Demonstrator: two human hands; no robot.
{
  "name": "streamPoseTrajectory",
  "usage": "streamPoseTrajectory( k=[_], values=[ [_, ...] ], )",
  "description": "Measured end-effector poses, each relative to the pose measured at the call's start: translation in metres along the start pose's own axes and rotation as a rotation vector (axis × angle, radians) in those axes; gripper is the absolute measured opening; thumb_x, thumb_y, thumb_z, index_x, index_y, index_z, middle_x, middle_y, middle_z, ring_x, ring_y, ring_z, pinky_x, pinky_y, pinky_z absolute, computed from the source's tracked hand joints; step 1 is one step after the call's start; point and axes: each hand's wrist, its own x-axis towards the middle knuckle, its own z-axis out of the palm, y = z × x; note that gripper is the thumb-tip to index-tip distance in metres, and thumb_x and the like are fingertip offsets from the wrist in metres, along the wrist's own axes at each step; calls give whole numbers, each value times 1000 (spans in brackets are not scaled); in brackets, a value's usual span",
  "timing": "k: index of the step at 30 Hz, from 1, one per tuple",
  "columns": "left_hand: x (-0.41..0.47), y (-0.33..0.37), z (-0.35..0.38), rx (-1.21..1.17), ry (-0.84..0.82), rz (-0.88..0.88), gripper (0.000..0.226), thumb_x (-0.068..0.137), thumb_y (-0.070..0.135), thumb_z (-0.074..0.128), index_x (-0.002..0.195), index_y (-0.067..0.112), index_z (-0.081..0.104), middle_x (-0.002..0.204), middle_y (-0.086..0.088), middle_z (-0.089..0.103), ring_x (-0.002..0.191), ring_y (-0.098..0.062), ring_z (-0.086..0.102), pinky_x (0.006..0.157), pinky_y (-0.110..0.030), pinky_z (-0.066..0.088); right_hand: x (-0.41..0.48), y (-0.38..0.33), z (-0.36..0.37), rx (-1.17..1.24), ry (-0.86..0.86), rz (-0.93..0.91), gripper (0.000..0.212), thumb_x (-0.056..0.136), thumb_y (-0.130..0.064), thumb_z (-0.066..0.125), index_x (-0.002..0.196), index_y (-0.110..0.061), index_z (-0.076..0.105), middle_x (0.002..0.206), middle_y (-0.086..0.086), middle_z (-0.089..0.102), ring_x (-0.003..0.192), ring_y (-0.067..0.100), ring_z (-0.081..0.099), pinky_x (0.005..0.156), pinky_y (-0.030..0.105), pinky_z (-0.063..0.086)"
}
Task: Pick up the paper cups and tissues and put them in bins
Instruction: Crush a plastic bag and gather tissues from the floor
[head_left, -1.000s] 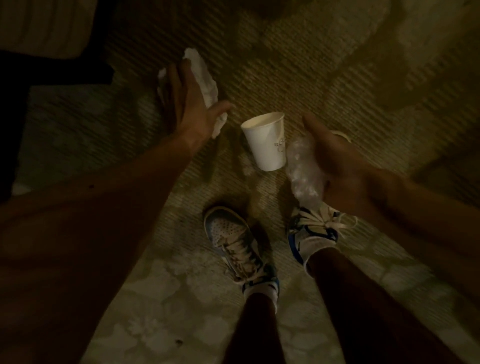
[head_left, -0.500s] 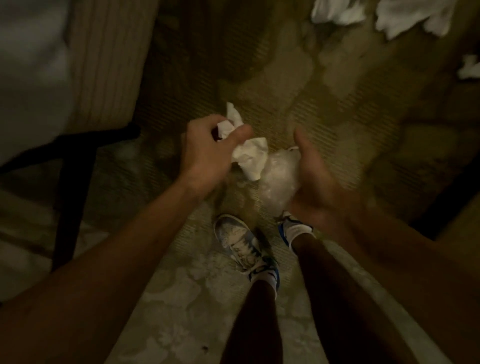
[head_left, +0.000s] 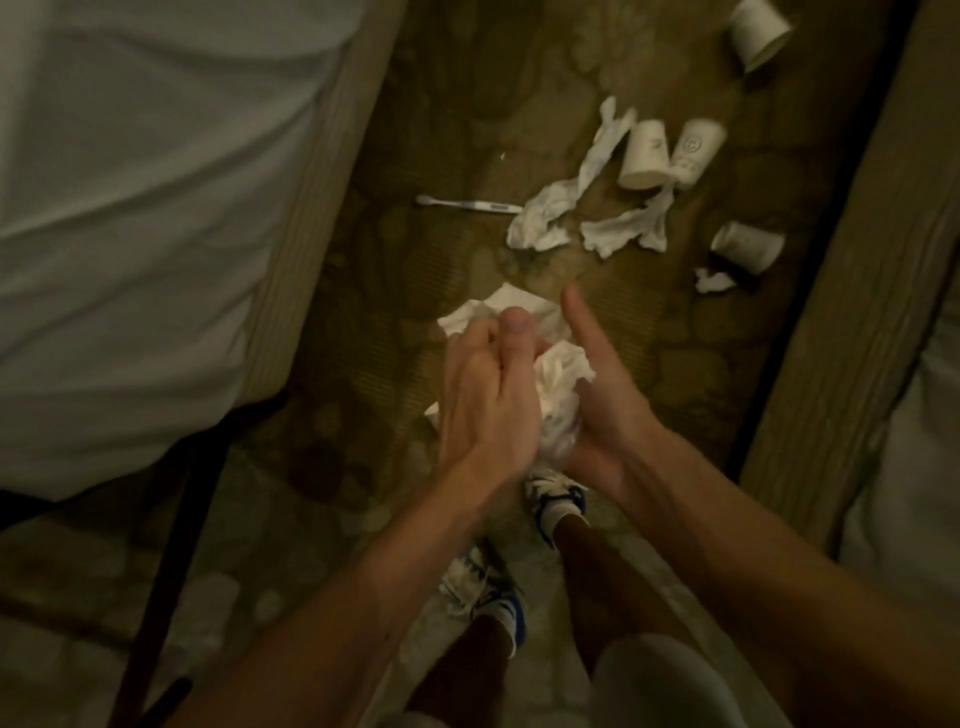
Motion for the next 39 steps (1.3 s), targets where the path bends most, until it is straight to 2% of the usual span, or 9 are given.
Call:
streamPoseTrajectory(
  k=[4,8,13,18,23,31,33,36,39],
  values=[
    [18,10,20,78,-46,60,37,89,66,19,82,40,44,97,21,45,95,2,41,86,-20,36,8,-26,-16,-44,163,-64,63,93,-58,47,121,-4,65,116,17,68,109,29,65,98,42,49],
    [58,1,42,-45,-187,-56,59,91,66,16,96,38,67,103,12,68,99,-1,62,86,-26,49,41,-55,-39,-73,339,-81,53,92,-50,57,114,-2,66,105,17,72,94,29,71,82,39,58],
    [143,-12,82,-56,-99,-215,49,100,58,18,102,35,61,82,2,67,72,-7,64,62,-23,47,99,-114,-78,-131,478,34,58,90,-56,56,123,-9,64,112,12,72,104,29,69,100,46,49],
    [246,-35,121,43,-151,-447,50,103,53,18,136,28,46,108,-14,66,93,-23,67,85,-40,56,148,-175,-118,-285,626,131,58,81,-64,63,115,-17,67,108,5,73,95,25,70,88,41,55],
    [331,-70,132,130,-102,-525,46,105,42,25,146,24,38,139,-21,51,127,-40,50,106,-55,41,197,-202,-147,-325,592,215,69,80,-65,63,130,-17,59,123,8,66,110,27,64,101,46,48],
    [411,-115,145,-91,188,-866,48,98,46,47,138,20,39,132,-15,53,95,-28,65,41,-26,51,253,-212,-182,-394,544,296,77,75,-70,63,133,-19,57,126,6,64,113,29,61,103,47,46],
    [421,-127,143,-66,280,-845,47,98,43,52,134,14,44,131,-12,54,94,-24,65,48,-30,54,254,-213,-193,-399,527,298,77,77,-70,60,134,-18,56,125,7,64,112,29,62,102,47,46],
    [429,-146,134,182,225,-749,55,96,41,54,139,9,44,140,-14,50,124,-32,54,95,-46,52,252,-216,-204,-398,502,308,72,81,-69,56,132,-19,59,123,7,66,110,28,64,101,47,47],
    [421,-136,132,414,260,-541,47,96,27,56,138,10,44,140,-9,51,129,-23,49,106,-27,37,250,-218,-210,-431,513,309,71,81,-70,55,133,-23,58,127,5,64,114,28,61,103,47,45]
  ],
)
